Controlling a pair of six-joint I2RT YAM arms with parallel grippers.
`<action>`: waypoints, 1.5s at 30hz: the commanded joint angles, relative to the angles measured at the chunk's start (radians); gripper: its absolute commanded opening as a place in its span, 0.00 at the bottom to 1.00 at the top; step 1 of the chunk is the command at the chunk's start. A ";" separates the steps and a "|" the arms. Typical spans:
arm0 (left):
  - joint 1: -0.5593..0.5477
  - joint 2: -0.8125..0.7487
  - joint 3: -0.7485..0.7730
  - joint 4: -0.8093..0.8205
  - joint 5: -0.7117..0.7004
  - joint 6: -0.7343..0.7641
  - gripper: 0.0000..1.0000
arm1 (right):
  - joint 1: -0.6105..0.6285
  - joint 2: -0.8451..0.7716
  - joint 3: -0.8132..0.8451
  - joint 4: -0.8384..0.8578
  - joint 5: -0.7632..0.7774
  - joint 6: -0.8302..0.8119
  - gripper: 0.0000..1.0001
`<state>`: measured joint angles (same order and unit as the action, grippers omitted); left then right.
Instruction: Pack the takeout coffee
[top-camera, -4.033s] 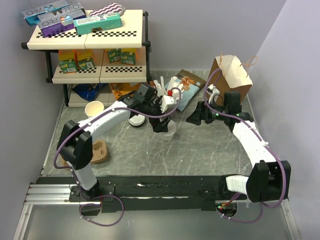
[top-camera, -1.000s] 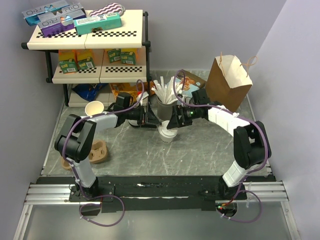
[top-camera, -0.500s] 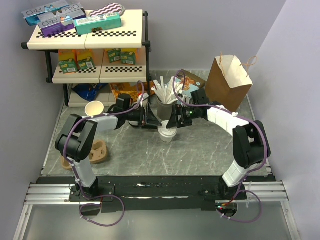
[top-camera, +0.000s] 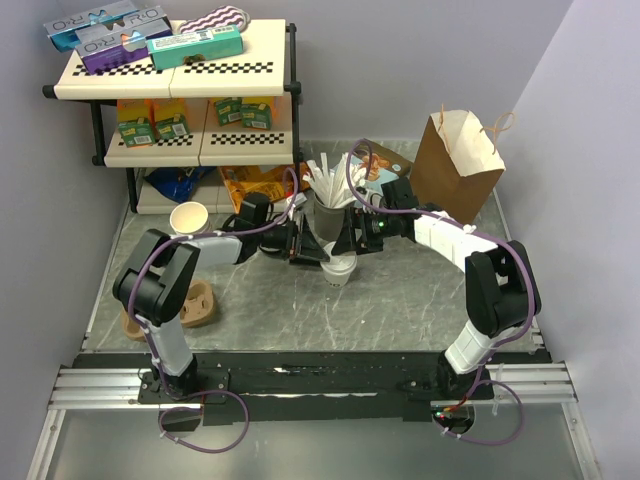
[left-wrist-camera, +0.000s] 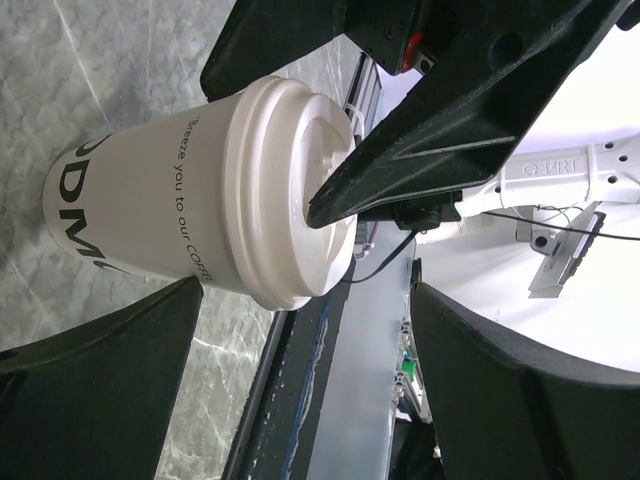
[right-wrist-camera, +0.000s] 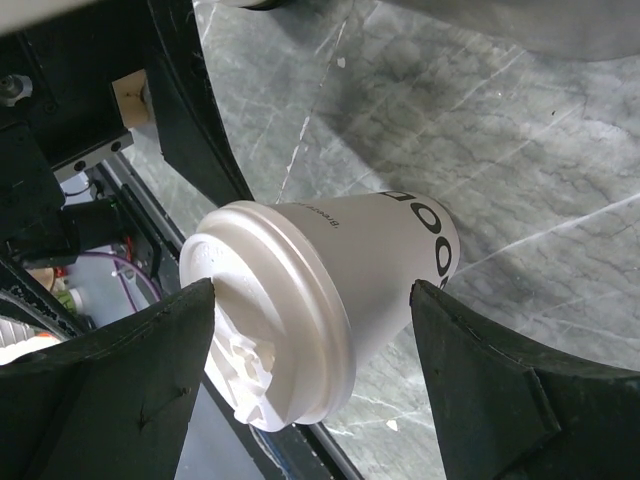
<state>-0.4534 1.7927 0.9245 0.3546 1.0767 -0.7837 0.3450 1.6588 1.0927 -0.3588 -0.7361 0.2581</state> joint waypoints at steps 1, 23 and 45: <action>-0.004 -0.033 -0.003 0.018 0.026 0.008 0.91 | 0.006 -0.007 -0.005 0.003 0.004 0.000 0.85; 0.007 -0.131 -0.042 -0.085 -0.072 0.115 0.93 | -0.001 -0.050 -0.100 0.055 -0.138 0.009 0.73; 0.009 0.022 0.017 -0.221 -0.181 0.164 0.88 | -0.050 -0.128 -0.247 0.239 -0.308 0.044 0.87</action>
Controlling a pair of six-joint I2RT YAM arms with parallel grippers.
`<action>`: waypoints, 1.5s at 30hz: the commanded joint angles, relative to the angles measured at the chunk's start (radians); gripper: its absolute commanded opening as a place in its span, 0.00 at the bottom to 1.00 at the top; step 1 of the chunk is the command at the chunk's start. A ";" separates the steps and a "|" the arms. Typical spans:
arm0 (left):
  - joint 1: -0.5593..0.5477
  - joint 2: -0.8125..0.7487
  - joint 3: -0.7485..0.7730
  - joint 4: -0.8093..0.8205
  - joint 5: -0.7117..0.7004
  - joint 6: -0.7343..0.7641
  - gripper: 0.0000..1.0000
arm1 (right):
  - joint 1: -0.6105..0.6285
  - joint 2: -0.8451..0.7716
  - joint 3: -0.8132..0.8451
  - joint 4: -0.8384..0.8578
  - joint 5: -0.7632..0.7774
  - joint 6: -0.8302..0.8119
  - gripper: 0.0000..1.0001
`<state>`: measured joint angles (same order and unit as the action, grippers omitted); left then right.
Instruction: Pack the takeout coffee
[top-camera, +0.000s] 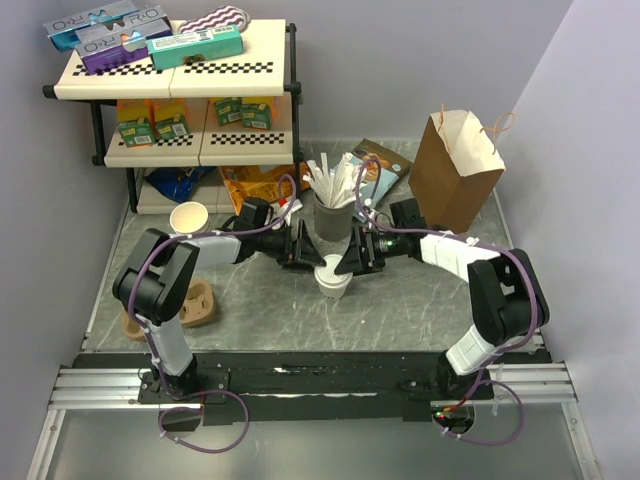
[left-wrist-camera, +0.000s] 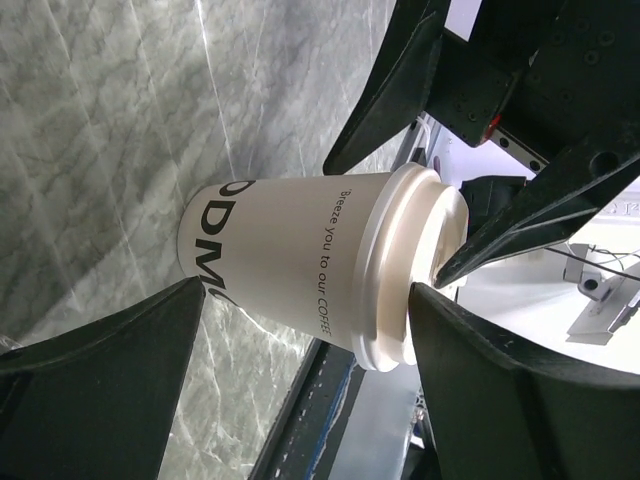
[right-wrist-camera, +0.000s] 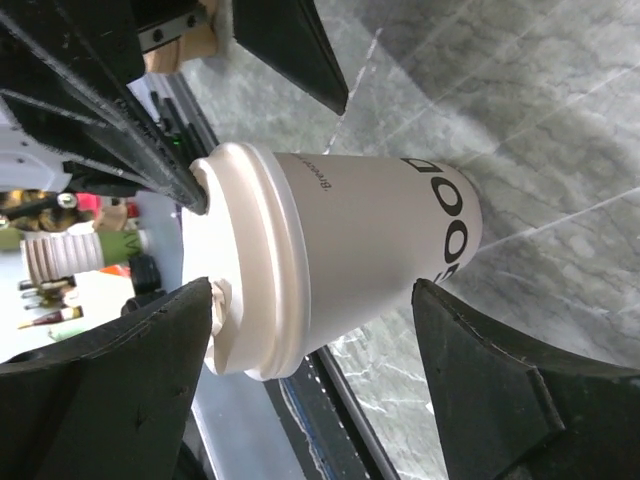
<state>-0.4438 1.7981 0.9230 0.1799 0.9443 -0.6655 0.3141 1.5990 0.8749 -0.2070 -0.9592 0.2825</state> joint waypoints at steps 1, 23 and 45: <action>-0.001 0.017 0.019 -0.051 -0.050 0.049 0.88 | -0.023 -0.073 -0.045 0.096 -0.093 0.024 0.87; 0.001 0.109 0.026 -0.108 -0.118 0.076 0.86 | -0.110 0.130 -0.174 0.351 -0.139 0.299 0.60; -0.012 0.030 0.074 -0.138 -0.113 0.217 0.93 | -0.078 0.039 -0.091 0.251 -0.079 0.167 0.78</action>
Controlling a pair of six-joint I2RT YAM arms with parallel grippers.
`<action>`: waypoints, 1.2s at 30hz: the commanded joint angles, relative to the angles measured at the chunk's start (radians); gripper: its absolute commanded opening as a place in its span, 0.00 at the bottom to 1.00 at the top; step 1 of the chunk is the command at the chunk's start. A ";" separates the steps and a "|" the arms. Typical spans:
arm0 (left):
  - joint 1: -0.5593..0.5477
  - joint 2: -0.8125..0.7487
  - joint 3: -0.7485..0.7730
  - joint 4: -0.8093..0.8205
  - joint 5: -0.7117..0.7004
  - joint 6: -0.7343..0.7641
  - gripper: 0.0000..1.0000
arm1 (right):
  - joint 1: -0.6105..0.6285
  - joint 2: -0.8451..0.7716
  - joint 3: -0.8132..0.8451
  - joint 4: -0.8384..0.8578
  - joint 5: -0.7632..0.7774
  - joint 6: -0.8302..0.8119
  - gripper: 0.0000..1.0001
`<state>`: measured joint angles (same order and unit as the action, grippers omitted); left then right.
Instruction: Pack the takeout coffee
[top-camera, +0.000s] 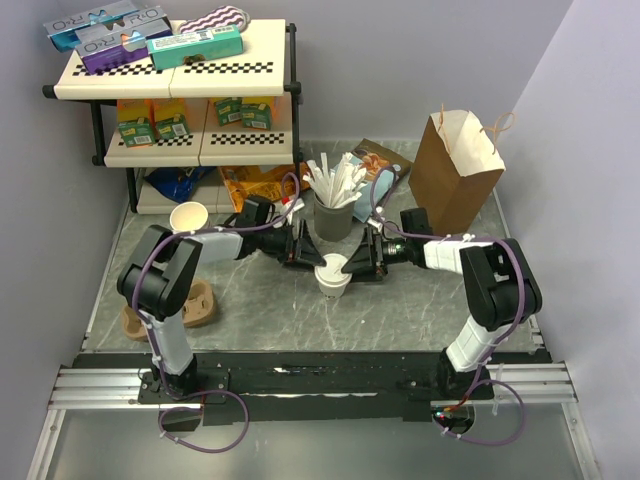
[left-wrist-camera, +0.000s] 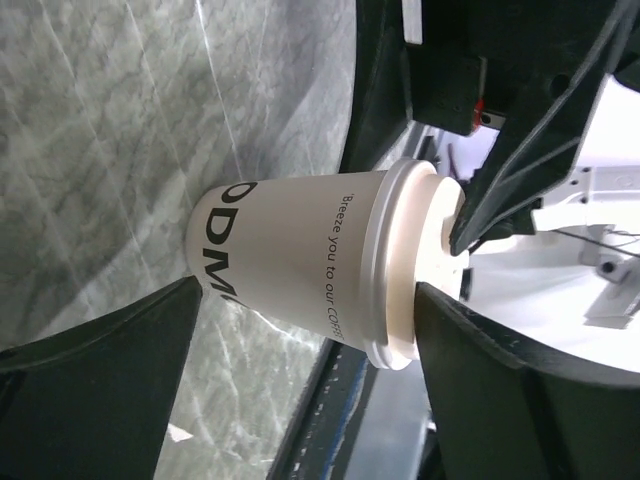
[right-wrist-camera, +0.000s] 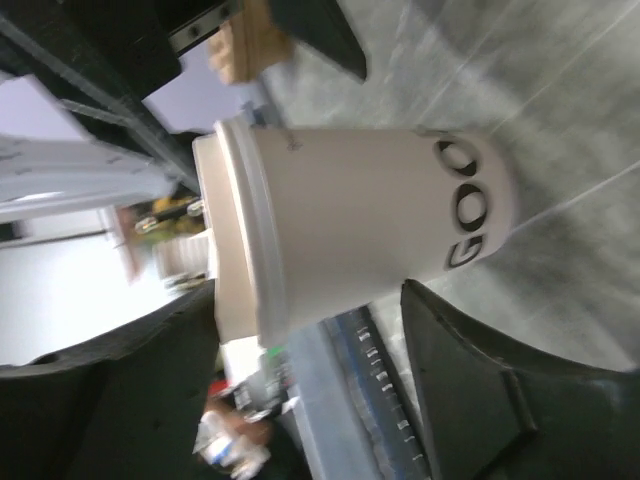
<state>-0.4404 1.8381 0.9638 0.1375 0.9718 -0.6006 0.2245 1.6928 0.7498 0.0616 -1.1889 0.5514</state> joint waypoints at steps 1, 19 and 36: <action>-0.015 -0.016 0.047 -0.108 -0.130 0.160 0.95 | 0.012 -0.083 0.042 -0.020 0.147 -0.126 0.80; 0.034 -0.238 0.243 -0.469 -0.054 0.426 0.99 | 0.045 -0.335 0.117 -0.432 0.343 -0.789 0.95; 0.284 -0.503 0.283 -0.585 -0.091 0.521 0.99 | 0.240 -0.127 0.224 -0.513 0.468 -1.009 0.93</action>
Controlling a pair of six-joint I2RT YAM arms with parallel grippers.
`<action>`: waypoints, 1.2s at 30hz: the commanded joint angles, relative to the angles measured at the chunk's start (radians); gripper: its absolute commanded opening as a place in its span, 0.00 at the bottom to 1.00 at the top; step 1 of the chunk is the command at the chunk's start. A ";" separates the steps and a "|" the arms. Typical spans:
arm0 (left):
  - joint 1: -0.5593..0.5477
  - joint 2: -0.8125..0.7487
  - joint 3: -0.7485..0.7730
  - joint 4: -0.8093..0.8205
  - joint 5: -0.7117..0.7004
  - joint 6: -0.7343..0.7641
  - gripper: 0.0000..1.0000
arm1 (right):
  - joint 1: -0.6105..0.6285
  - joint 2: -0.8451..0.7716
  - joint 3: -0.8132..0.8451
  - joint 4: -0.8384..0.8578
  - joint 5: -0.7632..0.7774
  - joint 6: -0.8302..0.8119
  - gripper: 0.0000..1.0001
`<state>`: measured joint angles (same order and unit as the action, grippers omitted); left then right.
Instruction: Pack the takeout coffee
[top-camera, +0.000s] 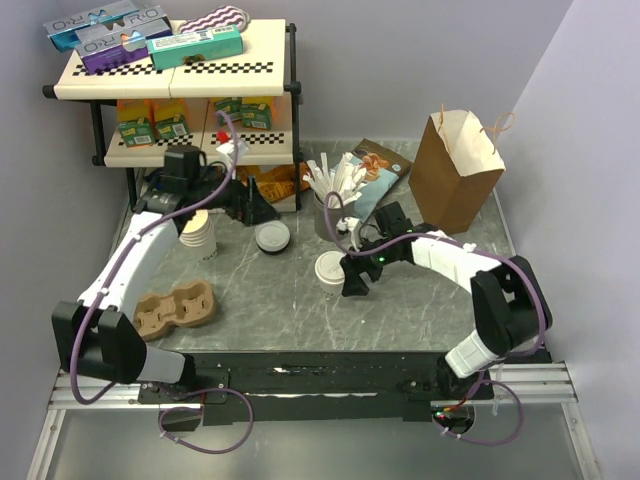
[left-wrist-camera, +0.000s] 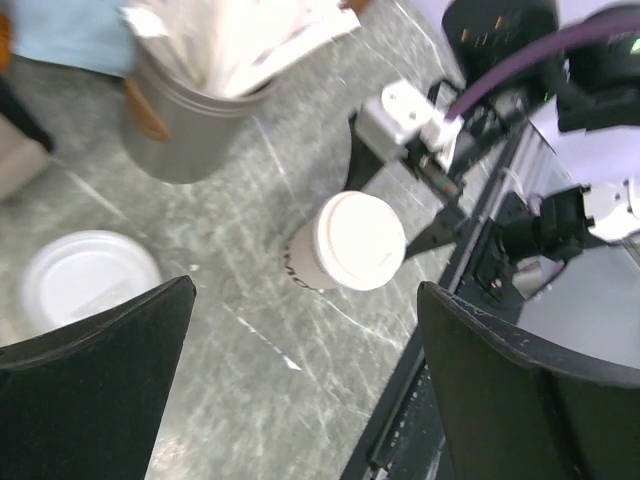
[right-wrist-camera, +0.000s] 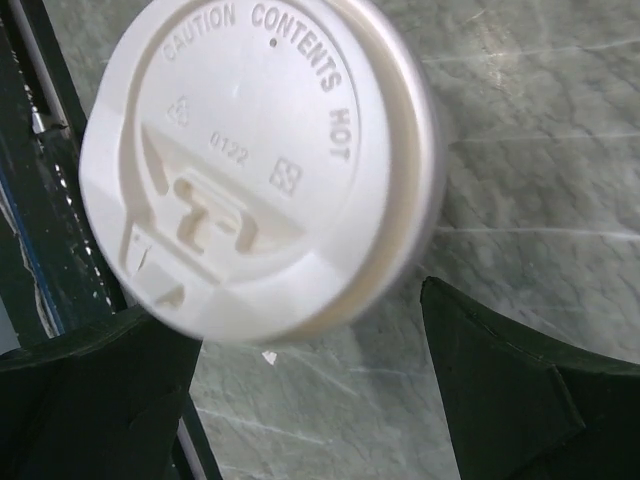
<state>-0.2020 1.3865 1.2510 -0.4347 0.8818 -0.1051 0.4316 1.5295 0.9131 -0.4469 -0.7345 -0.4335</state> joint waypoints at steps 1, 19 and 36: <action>0.052 -0.066 -0.007 -0.012 0.000 0.025 0.99 | 0.036 0.043 0.076 0.000 0.014 -0.014 0.93; 0.136 -0.119 -0.032 -0.050 0.000 0.039 1.00 | 0.137 0.253 0.289 0.132 0.095 0.167 0.87; 0.147 -0.210 0.085 -0.592 -0.225 0.587 0.99 | 0.174 0.310 0.377 0.152 0.156 0.233 0.95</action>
<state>-0.0601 1.2514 1.2613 -0.7666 0.7433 0.1749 0.6025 1.9175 1.3224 -0.2974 -0.6048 -0.2043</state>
